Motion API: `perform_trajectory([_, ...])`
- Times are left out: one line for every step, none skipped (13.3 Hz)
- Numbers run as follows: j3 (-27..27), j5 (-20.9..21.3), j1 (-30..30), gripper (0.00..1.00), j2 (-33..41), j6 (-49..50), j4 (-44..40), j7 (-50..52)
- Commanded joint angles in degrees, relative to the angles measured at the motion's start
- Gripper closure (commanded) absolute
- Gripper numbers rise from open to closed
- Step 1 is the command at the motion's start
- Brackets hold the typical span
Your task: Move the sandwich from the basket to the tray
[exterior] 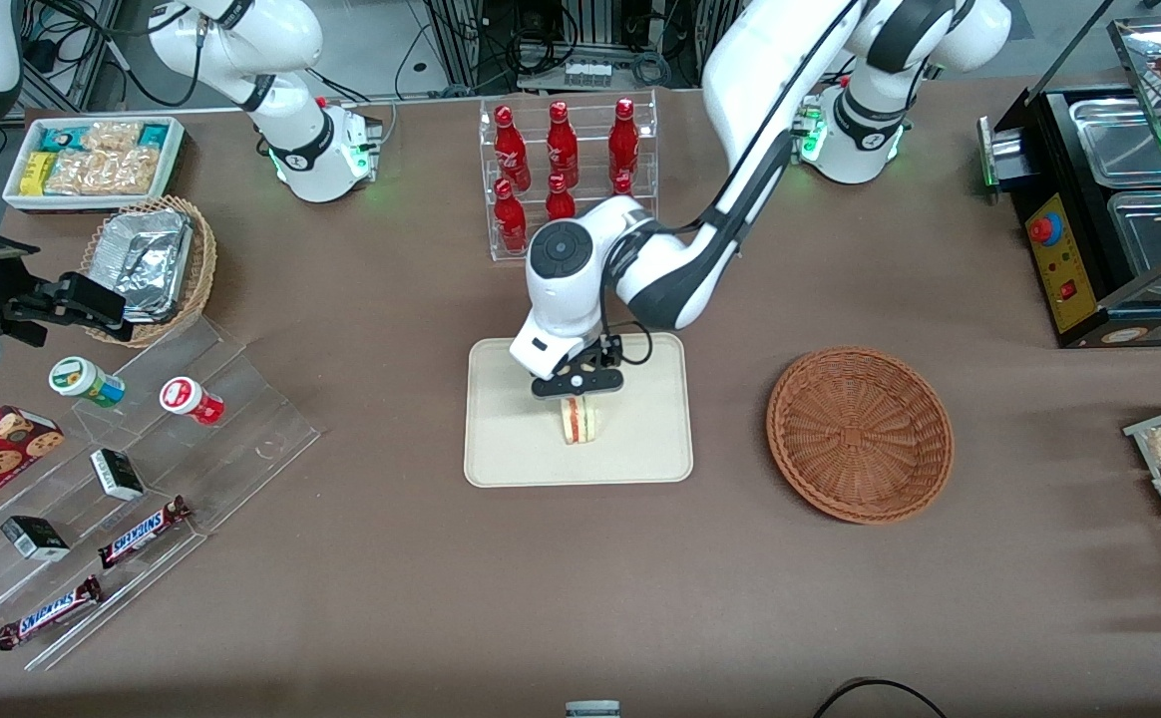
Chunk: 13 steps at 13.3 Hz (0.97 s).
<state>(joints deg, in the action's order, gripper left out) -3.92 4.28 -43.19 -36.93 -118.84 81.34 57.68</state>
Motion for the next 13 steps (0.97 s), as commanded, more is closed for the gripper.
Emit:
perform_trajectory([-0.3,-3.3,5.7,0.01,12.1,9.9,3.3,-0.6])
perform_trajectory([-0.2,-3.4,7.2,0.00,15.1,13.8,3.8,-1.1])
perform_trajectory([-0.3,-3.3,9.4,0.01,17.9,17.4,4.0,-2.9])
perform_trajectory([-0.2,-3.3,11.0,0.01,20.3,21.3,3.9,-6.2])
perform_trajectory([-0.1,-3.3,13.5,0.01,22.8,24.9,4.0,-9.8])
perform_trajectory([-0.1,-3.3,16.4,0.00,24.8,28.0,4.1,-14.1])
perform_trajectory([-0.1,-3.3,18.9,0.01,26.5,30.6,4.1,-18.8])
perform_trajectory([-0.1,-3.2,21.3,0.01,27.8,32.6,4.4,-22.8])
perform_trajectory([-0.1,-3.0,24.4,0.00,29.5,33.8,5.3,-27.5])
perform_trajectory([-0.1,-2.9,27.1,0.01,31.9,33.9,7.0,-32.4])
perform_trajectory([-0.1,-2.9,30.7,0.01,33.9,34.0,8.5,-37.1])
perform_trajectory([-0.1,-2.9,33.1,0.01,35.3,34.0,9.4,-41.2])
perform_trajectory([-0.1,-2.9,36.2,0.01,36.5,34.2,10.6,-46.3])
